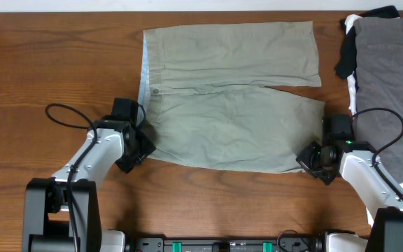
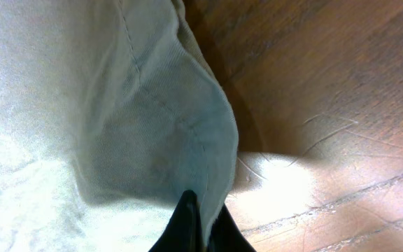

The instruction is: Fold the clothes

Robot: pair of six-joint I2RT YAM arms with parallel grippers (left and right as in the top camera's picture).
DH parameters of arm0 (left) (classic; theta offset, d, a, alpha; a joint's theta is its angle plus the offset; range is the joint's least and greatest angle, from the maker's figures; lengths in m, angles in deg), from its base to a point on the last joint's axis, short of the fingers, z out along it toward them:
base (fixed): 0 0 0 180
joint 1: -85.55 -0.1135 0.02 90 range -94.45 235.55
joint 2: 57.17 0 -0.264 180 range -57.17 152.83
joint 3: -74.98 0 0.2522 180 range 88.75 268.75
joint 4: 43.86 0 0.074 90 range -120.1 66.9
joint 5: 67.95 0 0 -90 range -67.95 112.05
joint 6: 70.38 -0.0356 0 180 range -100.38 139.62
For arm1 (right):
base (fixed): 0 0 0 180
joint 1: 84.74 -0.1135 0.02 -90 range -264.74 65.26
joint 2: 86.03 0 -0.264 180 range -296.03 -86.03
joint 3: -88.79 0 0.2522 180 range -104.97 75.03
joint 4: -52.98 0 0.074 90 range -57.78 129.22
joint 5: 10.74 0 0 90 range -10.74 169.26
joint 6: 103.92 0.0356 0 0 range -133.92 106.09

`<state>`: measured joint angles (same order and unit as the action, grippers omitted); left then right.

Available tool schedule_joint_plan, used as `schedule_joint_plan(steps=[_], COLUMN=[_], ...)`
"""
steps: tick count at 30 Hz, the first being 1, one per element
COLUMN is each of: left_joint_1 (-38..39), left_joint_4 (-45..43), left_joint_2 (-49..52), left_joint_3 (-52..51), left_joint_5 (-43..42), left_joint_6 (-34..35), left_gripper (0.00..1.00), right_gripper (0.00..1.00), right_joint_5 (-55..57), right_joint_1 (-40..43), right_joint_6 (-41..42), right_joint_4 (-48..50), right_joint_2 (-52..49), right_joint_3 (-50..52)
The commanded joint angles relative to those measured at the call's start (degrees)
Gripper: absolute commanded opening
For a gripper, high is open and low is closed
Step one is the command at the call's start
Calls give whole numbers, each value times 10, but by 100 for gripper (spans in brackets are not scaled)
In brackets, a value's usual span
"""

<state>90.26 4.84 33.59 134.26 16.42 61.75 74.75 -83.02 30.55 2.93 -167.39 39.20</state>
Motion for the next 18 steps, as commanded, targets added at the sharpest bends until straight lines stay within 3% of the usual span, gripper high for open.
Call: schedule_joint_plan(steps=[1,18], left_joint_1=[-1,-1], left_joint_4=[-18,-58], left_joint_2=[3,3], left_joint_3=[-12,-16], left_joint_5=[3,3], left_joint_6=[17,26], left_gripper=[61,68], right_gripper=[1,5], right_joint_5=[0,0], right_joint_1=[10,10], right_joint_6=[-9,-15], right_joint_4=[2,6], right_joint_2=[-4,-4], right_joint_3=[-9,-9])
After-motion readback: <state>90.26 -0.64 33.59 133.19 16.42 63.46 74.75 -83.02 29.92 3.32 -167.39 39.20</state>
